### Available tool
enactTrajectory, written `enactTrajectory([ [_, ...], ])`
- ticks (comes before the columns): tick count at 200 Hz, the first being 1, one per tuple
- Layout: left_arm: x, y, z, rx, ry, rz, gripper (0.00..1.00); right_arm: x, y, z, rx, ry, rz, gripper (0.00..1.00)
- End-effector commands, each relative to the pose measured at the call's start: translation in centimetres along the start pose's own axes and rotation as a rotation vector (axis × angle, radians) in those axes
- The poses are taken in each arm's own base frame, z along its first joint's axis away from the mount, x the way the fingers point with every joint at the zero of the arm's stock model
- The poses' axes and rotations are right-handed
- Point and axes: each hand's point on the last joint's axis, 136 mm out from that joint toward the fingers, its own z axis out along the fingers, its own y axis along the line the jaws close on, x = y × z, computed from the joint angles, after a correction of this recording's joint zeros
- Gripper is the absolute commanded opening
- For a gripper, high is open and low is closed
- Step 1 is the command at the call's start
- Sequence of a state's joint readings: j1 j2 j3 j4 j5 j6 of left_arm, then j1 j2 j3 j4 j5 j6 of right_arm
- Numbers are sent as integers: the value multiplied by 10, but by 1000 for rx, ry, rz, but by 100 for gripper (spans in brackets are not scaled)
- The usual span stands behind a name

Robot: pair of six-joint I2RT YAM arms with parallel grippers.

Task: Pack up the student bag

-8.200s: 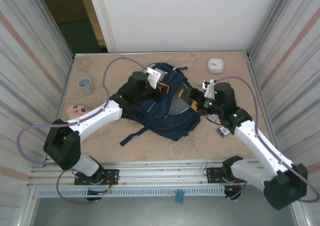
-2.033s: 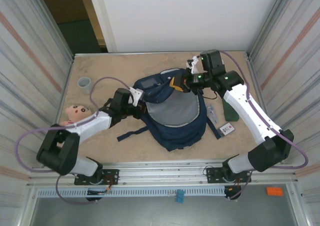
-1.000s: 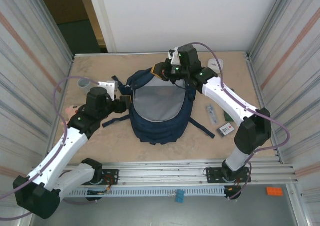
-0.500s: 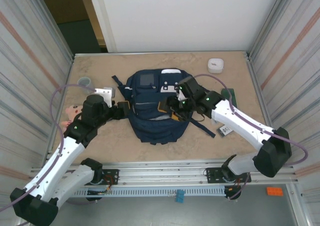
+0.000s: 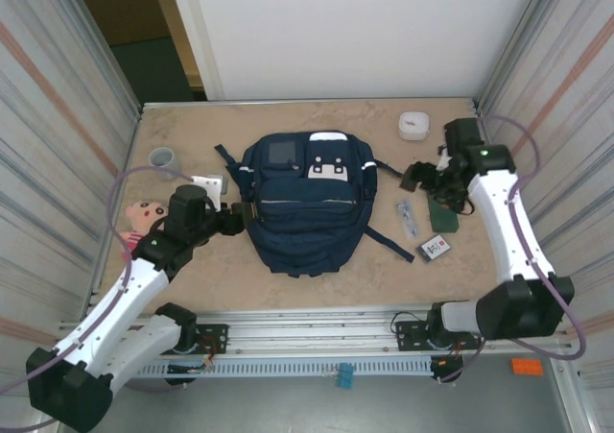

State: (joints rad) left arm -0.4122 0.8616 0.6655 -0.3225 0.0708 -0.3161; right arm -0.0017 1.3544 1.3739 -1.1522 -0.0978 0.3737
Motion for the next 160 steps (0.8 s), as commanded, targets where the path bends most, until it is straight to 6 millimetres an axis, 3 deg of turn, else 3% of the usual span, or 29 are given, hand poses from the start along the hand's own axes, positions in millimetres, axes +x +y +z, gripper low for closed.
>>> enactTrajectory([
  [1,-19,-12,2,44,-36,32,70,-27,-54,11,144,20,-144,99],
  [23,-21,-12,12,42,-15,52,70,-57,-72,36,143,-5,-157,99],
  [50,-24,-14,24,40,10,59,71,-69,-79,79,147,48,-176,99],
  [103,-27,-19,46,67,39,69,71,-64,-79,155,136,233,-234,99],
  [130,-27,-23,52,82,64,76,71,-61,-88,179,215,287,-271,99],
  [144,-30,-35,53,149,63,121,71,-61,-93,186,227,303,-274,99],
  [160,-33,-63,50,319,45,225,71,-58,-94,194,205,319,-269,98],
])
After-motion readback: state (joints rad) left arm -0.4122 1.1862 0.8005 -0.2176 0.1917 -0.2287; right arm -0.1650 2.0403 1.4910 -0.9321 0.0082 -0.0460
